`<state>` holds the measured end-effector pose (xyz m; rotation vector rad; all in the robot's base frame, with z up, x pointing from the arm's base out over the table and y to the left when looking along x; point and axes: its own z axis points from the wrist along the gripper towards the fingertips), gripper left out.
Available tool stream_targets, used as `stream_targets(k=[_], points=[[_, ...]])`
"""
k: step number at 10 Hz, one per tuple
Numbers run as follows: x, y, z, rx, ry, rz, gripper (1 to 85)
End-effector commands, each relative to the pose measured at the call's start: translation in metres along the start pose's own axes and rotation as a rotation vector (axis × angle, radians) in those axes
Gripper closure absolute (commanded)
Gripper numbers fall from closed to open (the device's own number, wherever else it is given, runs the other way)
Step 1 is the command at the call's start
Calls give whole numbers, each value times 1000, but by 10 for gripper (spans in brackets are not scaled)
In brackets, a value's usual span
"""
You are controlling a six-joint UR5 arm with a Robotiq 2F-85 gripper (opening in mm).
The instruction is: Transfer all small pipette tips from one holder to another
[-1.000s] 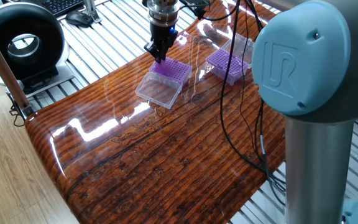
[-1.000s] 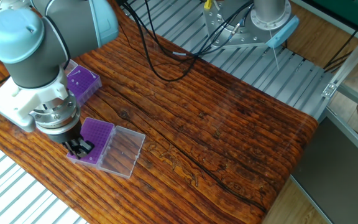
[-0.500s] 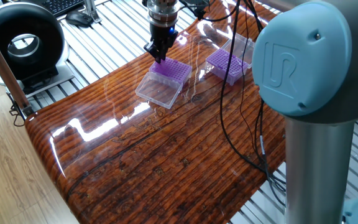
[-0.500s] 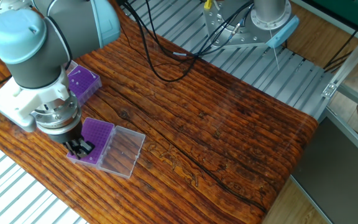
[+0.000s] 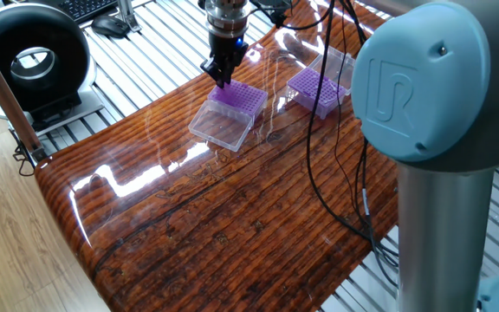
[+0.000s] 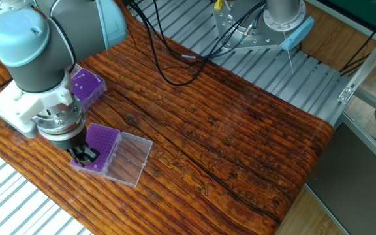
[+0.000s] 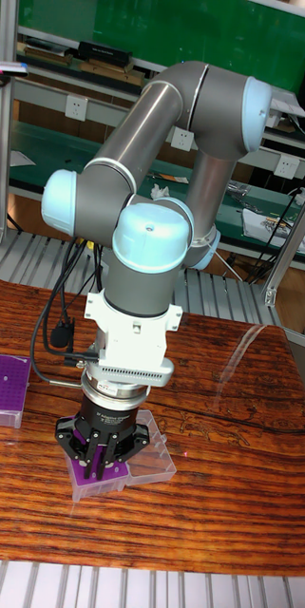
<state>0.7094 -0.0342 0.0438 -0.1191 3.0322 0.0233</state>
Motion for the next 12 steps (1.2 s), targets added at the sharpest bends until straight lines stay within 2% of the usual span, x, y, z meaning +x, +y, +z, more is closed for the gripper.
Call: stream_targets(k=[1, 7, 9, 12], points=[[0, 3, -1, -10, -6, 16, 647], [-1, -1, -2, -15, -3, 6, 650], [-3, 6, 1, -12, -20, 38, 690], [1, 6, 0, -5, -15, 37, 700]])
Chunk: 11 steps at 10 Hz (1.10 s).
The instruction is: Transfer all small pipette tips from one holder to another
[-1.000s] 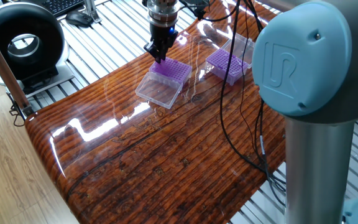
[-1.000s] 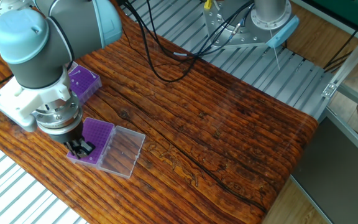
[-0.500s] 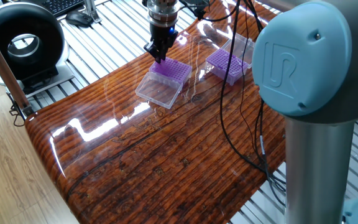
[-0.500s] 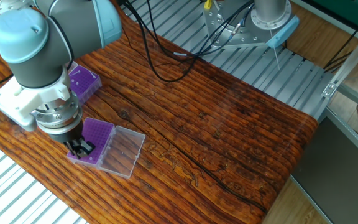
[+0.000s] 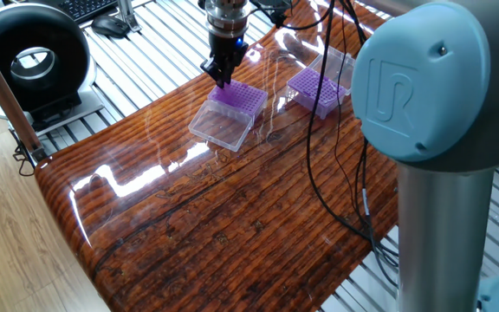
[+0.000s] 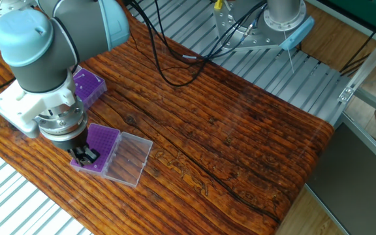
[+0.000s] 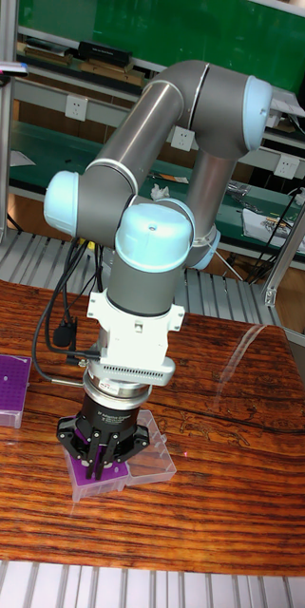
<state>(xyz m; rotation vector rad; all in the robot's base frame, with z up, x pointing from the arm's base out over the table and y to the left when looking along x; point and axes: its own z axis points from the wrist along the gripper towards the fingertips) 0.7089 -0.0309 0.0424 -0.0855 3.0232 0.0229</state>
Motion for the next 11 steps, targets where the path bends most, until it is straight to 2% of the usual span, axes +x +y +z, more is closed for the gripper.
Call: stream_targets(k=[1, 5, 7, 9, 11], points=[[2, 2, -4, -8, -3, 17, 700], [-3, -4, -1, -7, -3, 26, 707], [-2, -2, 1, 2, -5, 39, 750], [-3, -2, 0, 10, -16, 51, 843], [0, -7, -5, 18, -10, 48, 847]])
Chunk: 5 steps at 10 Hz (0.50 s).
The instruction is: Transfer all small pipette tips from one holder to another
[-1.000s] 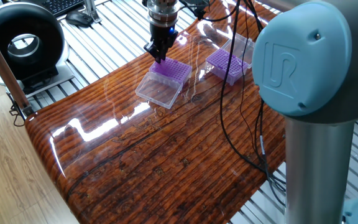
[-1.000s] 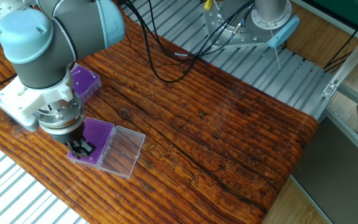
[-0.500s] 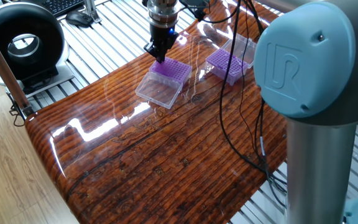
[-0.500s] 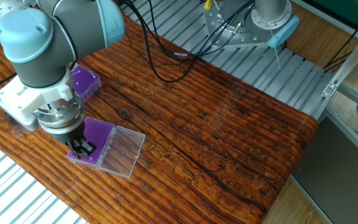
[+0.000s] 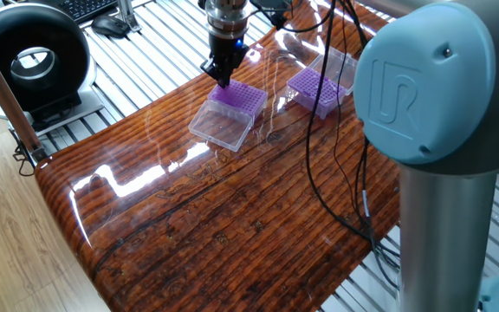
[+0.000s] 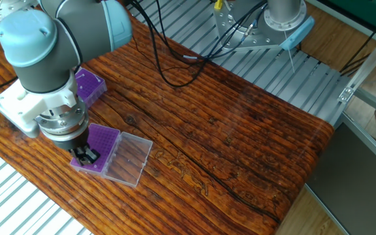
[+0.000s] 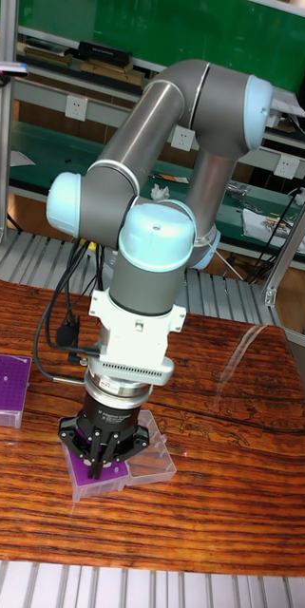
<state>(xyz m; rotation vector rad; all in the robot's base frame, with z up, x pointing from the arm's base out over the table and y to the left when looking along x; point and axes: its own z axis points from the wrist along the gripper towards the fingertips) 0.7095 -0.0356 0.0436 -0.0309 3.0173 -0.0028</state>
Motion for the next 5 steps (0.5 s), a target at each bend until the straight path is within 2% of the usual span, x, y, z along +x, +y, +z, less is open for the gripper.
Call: stream_targets(k=[1, 5], points=[[0, -4, -5, 3, -4, 9, 847], [-1, -6, -1, 27, -10, 21, 847]])
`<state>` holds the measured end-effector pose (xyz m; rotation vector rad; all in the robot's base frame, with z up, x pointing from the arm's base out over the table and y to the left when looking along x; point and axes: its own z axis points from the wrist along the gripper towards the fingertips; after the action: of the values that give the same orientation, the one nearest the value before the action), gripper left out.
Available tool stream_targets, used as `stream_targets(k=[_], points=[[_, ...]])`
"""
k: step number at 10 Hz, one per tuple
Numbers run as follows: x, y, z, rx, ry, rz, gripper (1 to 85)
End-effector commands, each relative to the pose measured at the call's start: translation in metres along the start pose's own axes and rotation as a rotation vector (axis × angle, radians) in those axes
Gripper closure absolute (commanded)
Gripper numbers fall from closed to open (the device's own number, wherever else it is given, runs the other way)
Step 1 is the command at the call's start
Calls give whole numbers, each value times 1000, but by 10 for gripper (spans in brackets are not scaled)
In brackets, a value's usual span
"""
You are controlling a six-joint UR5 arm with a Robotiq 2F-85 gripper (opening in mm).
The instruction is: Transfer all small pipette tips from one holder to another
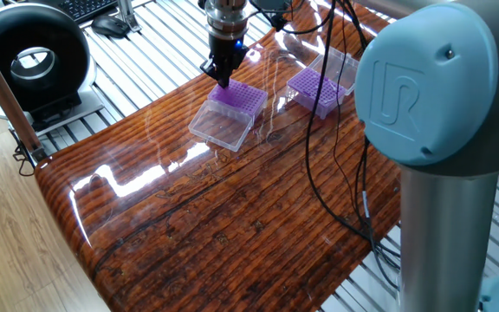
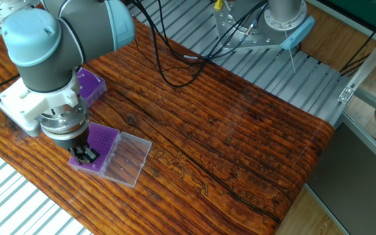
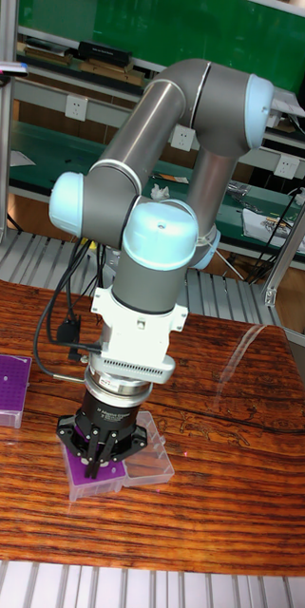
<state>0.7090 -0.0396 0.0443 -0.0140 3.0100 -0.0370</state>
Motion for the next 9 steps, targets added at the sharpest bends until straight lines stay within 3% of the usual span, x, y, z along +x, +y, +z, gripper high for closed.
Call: stream_targets(k=[1, 9], points=[[-1, -2, -1, 4, -2, 14, 847], [7, -11, -9, 33, 12, 29, 847]])
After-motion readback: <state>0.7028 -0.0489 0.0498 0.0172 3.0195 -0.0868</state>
